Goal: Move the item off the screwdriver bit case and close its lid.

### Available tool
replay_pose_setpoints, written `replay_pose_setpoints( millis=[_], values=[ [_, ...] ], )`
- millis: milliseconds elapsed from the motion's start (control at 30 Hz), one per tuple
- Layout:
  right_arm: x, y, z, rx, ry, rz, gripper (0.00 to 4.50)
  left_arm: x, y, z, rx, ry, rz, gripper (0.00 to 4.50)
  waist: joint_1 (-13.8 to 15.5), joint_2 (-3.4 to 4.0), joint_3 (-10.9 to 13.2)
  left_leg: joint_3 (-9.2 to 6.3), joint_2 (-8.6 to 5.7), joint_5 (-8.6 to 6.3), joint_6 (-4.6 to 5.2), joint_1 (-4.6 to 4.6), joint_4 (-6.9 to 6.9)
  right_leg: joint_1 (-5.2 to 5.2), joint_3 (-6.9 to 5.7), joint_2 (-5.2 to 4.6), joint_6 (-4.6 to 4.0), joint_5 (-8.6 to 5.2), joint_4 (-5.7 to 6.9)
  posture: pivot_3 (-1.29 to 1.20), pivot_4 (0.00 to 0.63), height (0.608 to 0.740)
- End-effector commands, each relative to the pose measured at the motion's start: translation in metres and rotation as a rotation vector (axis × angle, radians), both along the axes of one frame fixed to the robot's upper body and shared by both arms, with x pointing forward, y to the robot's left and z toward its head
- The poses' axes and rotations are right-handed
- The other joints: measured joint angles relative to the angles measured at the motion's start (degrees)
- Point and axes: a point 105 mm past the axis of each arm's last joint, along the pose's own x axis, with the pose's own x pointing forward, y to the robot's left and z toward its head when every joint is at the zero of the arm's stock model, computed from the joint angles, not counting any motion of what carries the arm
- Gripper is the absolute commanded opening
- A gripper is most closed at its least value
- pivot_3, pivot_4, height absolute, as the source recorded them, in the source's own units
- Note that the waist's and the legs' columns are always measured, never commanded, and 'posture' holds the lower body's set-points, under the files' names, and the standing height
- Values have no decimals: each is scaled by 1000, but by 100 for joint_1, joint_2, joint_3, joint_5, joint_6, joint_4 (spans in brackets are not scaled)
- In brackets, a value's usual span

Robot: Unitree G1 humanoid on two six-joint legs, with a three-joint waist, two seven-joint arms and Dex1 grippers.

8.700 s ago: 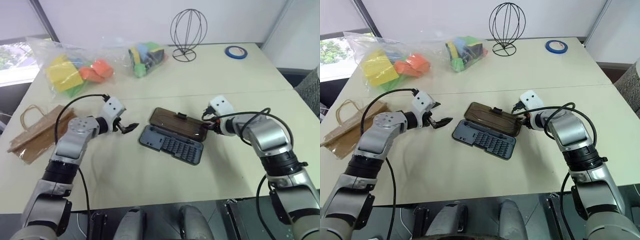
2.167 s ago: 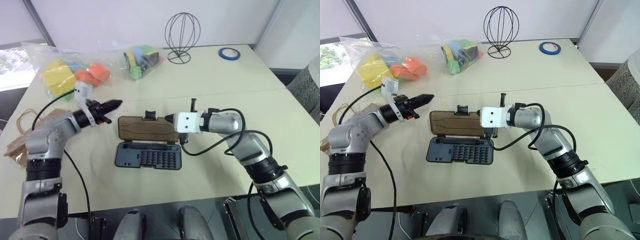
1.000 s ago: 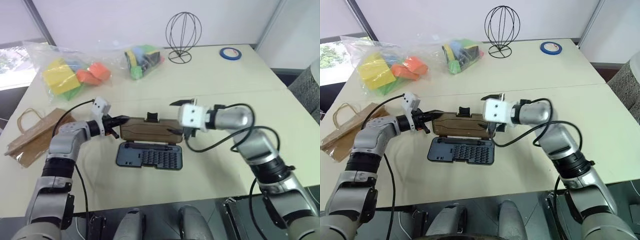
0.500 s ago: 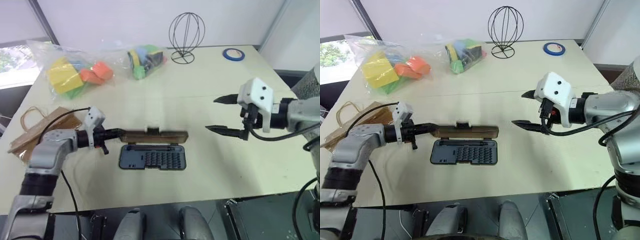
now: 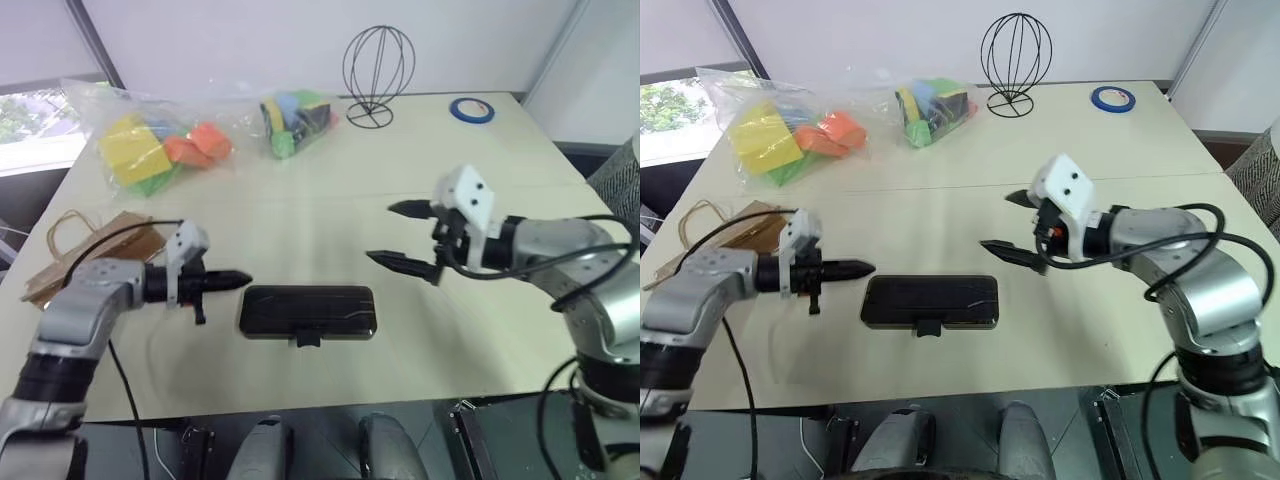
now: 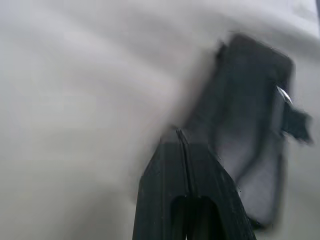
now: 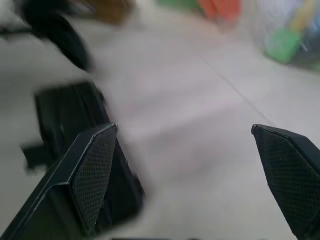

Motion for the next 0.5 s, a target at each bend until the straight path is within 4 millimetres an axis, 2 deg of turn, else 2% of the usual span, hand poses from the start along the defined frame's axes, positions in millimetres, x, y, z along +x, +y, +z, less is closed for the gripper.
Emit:
replay_pose_setpoints(
  millis=[33, 133, 233, 267, 367, 500],
  values=[
    [-8, 14, -6, 37, 108, 82, 3617, 14, -11, 12, -13, -43, -18, 0, -13, 0, 0, 0, -1, 0, 0, -2, 0, -1, -1, 0, 0, 0, 0, 0, 150, 740],
    [-14, 27, -17, 58, 210, 152, 2005, 22, -22, 12, -6, -52, -52, 0, -59, 0, 0, 3, -2, 2, -4, -2, -3, -6, 0, -1, 1, 0, 5, 0, 150, 740],
    [-27, 37, -40, 9, 315, 241, 402, 25, -34, 6, 11, -42, -100, 0, -74, 0, 1, 8, 0, 6, -10, -4, -5, -19, 1, 0, 1, 0, 5, 0, 150, 740],
    [-35, 41, -49, -15, 352, 293, 41, 25, -38, 0, 24, -33, -118, 0, -71, 0, 1, 7, 1, 6, -10, -4, -5, -19, 0, 1, 1, 0, 6, 0, 150, 740],
    [-50, 48, -72, -75, 421, 387, 41, 24, -46, -13, 56, -14, -167, 0, -60, 0, 1, 7, 0, -1, 1, -5, -2, -19, -2, 1, 1, 0, 6, 0, 150, 740],
    [-54, 54, -91, -121, 448, 420, 41, 21, -52, -24, 78, -5, -206, 0, -60, -1, 1, 6, 0, -1, 2, -15, 4, -24, -1, 1, 1, 0, 6, 0, 150, 740]
  ],
)
